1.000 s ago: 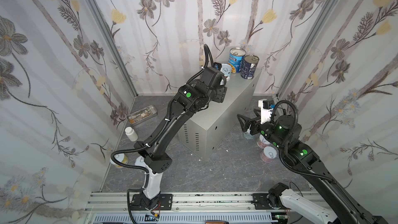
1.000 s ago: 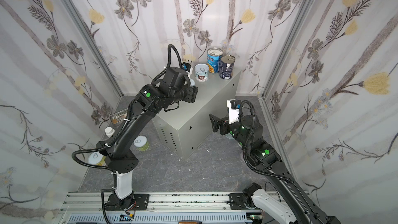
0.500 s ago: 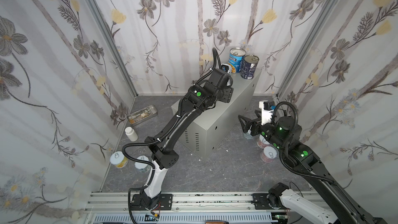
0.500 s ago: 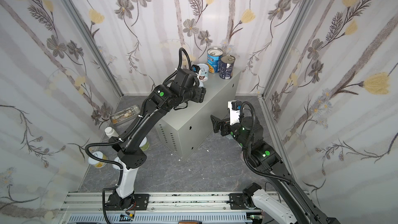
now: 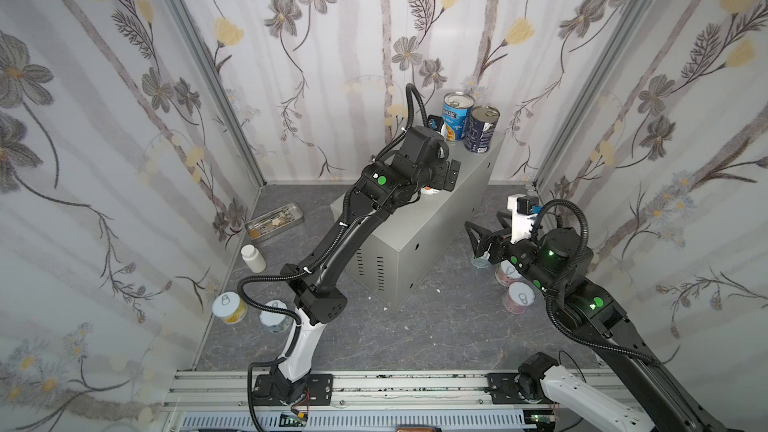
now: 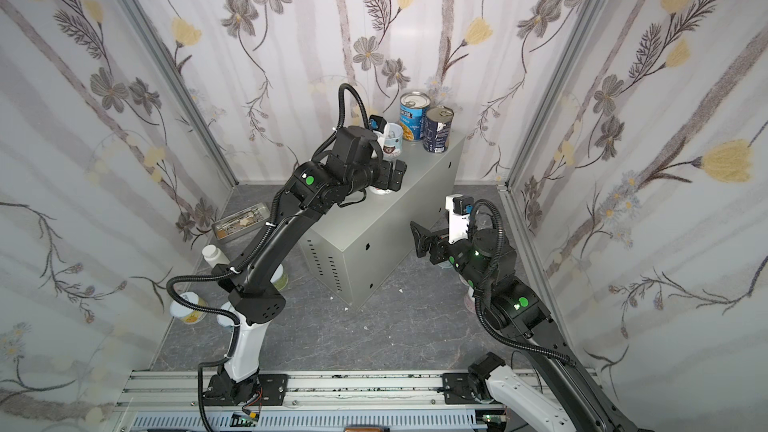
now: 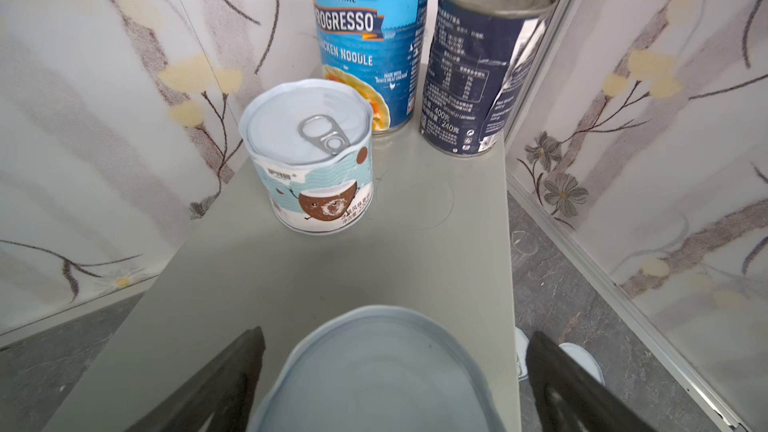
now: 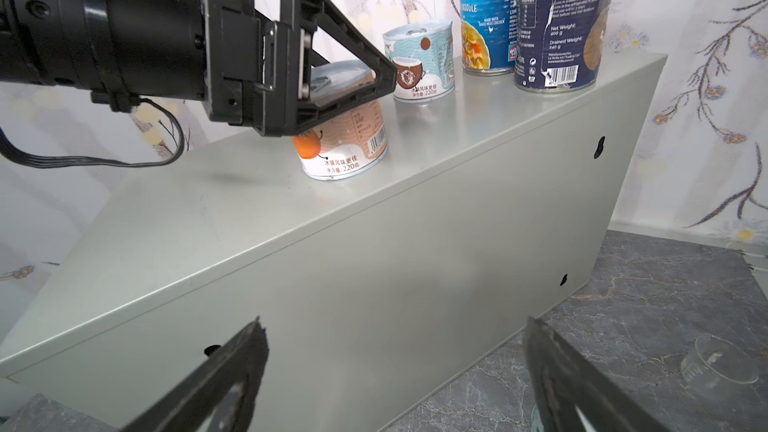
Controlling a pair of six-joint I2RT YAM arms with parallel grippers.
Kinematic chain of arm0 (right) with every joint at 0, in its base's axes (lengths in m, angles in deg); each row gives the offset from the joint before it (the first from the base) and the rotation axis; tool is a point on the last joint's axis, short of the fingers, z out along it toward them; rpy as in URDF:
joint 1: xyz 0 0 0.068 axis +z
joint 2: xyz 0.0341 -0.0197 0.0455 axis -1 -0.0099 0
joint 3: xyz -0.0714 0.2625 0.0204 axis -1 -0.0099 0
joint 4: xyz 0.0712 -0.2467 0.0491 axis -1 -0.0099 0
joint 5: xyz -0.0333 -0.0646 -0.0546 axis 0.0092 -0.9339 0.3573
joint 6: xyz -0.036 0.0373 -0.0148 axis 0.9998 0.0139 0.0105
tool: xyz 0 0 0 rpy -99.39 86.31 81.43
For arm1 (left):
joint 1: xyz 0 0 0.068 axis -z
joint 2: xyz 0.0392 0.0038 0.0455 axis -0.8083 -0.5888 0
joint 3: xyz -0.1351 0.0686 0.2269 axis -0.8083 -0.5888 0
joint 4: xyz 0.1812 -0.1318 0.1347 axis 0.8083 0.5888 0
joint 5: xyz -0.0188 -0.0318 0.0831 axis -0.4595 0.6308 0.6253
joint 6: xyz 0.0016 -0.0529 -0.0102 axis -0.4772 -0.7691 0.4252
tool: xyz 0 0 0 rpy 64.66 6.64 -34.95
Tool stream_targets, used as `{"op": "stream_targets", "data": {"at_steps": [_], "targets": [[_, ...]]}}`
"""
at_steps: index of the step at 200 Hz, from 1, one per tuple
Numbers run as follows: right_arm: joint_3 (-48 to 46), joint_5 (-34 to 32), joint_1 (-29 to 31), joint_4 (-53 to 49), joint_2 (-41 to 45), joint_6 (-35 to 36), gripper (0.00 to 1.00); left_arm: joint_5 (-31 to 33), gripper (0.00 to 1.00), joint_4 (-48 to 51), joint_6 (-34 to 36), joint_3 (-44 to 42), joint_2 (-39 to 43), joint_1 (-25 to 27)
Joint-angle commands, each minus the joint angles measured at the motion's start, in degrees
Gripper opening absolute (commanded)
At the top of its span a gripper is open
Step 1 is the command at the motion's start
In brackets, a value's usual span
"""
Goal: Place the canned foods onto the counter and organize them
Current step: 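Lower the orange-label can onto the cabinet top and open the left gripper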
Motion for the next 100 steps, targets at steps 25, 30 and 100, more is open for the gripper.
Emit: {"op": "stream_targets", "data": {"at_steps": [25,30,100], "targets": [[3.21,0.94,2.48,-2.74,-0.01,-0.19,0.87,-0.06,1.0,-6.72,1.84,0.74,6.33,0.01],[3.61,1.09,2.97,-2.95,-0.18,-0.18,0.86,0.43,1.0,-6.74,1.84,0.74,7.1,0.04],[11.41,-7.43,12.84,-2.14,-7.89,-4.07,0.56,9.25,1.0,-12.76,1.07,-25.16,28.42,-1.1]]}}
